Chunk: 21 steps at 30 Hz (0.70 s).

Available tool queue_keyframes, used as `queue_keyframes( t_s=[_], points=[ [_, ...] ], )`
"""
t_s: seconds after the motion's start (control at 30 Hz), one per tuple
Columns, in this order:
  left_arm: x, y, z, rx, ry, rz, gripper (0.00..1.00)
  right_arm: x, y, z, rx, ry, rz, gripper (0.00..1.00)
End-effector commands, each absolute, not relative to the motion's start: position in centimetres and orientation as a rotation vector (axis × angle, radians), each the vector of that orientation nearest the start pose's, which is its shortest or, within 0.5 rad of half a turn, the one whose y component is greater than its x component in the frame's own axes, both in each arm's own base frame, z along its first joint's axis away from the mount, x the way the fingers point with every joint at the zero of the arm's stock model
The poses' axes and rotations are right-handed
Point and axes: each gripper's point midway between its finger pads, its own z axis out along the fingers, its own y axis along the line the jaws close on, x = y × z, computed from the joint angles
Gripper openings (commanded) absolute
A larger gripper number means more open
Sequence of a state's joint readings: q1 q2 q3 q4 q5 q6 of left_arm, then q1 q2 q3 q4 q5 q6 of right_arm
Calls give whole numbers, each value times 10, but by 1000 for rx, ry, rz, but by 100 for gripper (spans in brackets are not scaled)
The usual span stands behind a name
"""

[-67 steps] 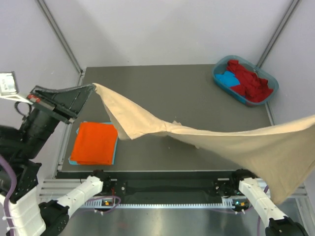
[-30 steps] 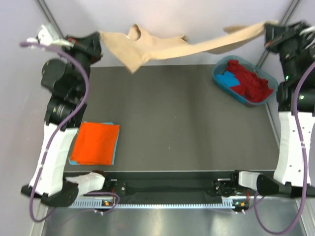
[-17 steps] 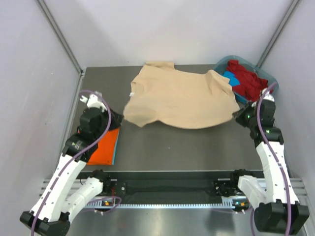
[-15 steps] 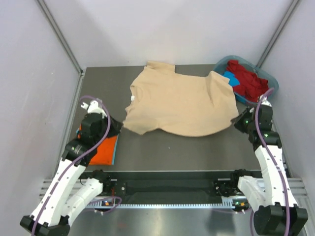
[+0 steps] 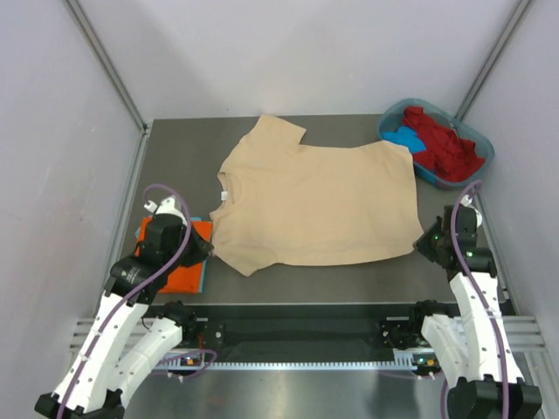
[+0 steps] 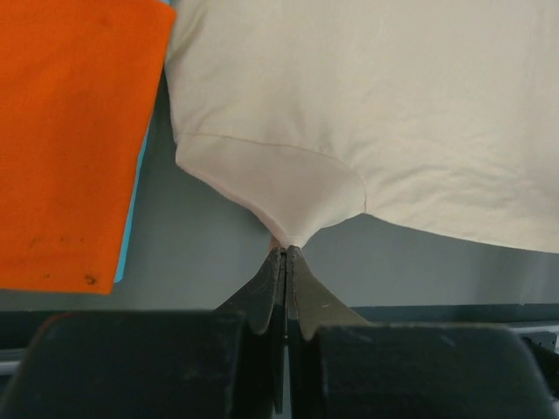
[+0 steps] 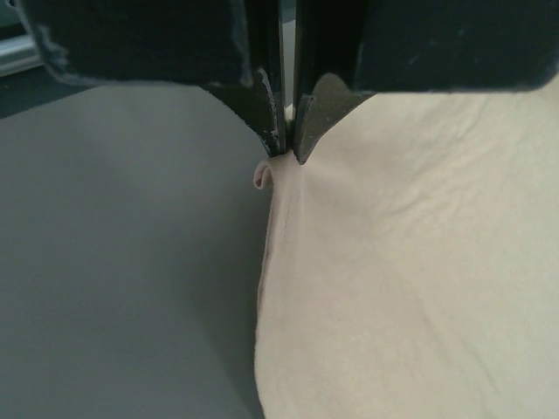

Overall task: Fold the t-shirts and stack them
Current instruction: Flatten the tshirt out

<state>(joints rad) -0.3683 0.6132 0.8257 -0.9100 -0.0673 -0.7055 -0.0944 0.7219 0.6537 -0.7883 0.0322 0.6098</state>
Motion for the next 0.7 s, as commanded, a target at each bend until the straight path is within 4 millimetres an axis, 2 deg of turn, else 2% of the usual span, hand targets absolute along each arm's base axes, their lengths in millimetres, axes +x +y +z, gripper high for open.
queue_keyframes(
  t_s=[0.0,0.17,0.43,0.57,0.67],
  points=[
    [173,-84,200,-431,2284,-490,0,194,-9,122,903,2282,131,0],
    [162,-77,205,-439,2285,-467,0,184,-9,124,905,2291,117,0],
    [152,-76,206,-438,2314,-474,0,173,-11,129,907,2299,96,0],
    [147,-70,223,-430,2284,-458,0,168,-7,130,907,2310,116,0],
    [144,-65,225,-414,2294,-428,0,164,-7,130,904,2305,117,0]
  ],
)
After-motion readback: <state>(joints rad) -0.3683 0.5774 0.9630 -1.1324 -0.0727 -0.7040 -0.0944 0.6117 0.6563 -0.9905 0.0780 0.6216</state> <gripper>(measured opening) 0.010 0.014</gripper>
